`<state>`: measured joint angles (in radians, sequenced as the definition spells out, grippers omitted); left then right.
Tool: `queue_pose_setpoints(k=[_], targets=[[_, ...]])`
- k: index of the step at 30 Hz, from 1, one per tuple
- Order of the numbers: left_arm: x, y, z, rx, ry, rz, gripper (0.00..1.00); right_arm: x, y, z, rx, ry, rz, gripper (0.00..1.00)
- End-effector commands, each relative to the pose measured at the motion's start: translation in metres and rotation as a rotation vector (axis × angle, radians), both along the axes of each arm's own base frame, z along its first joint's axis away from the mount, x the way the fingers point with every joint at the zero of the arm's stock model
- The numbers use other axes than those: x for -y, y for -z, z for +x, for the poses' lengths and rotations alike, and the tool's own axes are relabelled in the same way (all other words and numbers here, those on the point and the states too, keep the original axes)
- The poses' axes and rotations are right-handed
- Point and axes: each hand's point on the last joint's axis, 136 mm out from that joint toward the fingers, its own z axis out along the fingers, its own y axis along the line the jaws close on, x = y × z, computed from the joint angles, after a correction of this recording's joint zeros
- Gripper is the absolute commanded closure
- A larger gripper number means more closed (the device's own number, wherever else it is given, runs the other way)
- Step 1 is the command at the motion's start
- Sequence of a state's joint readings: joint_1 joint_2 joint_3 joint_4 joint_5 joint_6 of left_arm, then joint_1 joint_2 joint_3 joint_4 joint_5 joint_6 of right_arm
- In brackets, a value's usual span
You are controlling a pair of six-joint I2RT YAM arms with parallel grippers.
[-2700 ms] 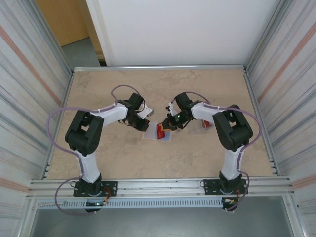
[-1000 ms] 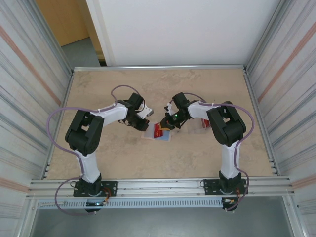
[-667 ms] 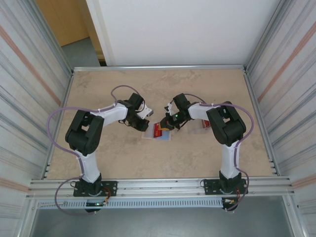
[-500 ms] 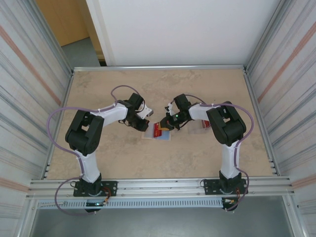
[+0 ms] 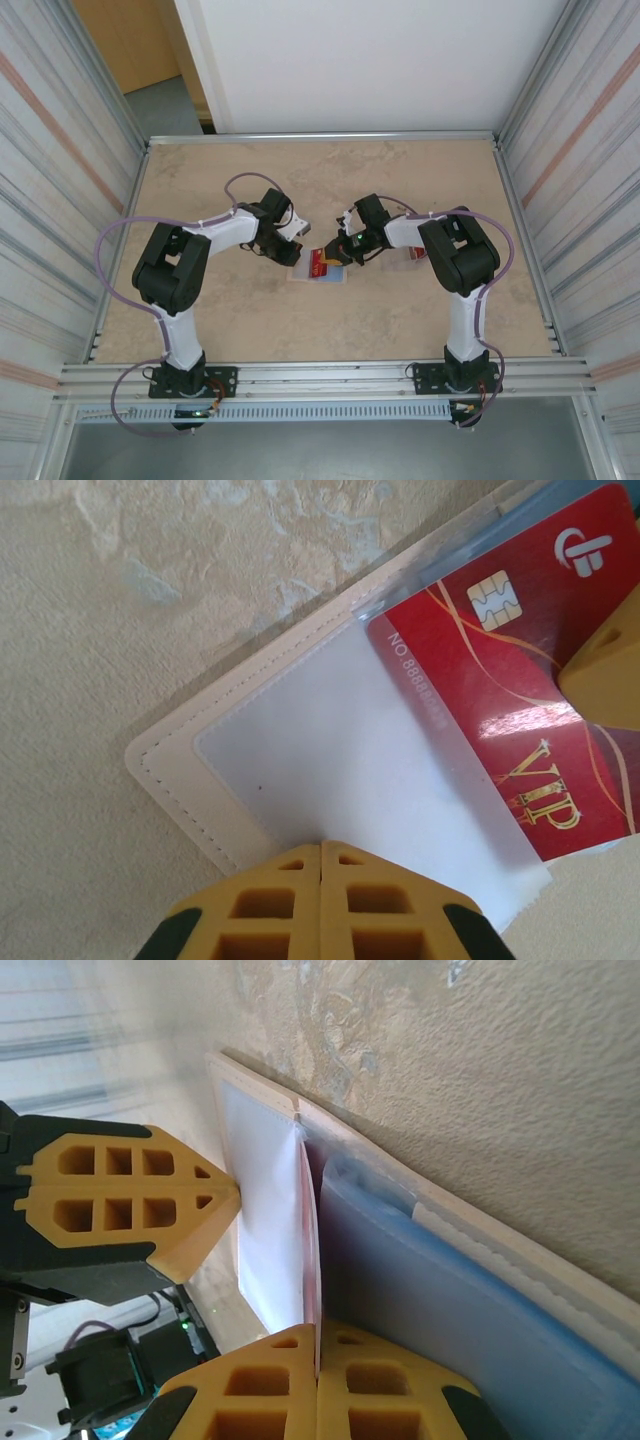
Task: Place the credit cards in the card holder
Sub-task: Insert the credit card into the card slot.
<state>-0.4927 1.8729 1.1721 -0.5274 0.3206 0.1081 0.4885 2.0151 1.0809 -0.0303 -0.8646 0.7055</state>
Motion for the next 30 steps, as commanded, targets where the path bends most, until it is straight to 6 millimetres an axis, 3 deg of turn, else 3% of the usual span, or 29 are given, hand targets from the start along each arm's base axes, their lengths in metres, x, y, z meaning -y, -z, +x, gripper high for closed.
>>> queue_pose_setpoints(k=[1, 30], targets=[[-0.001, 0.005, -0.011, -0.033, 0.012, 0.009, 1.00, 0.002, -0.001, 0.004, -0.003, 0.045, -0.011, 1.00], [-0.001, 0.004, -0.011, -0.030, 0.012, 0.008, 1.00, -0.010, -0.032, 0.005, 0.023, 0.041, 0.083, 1.00]])
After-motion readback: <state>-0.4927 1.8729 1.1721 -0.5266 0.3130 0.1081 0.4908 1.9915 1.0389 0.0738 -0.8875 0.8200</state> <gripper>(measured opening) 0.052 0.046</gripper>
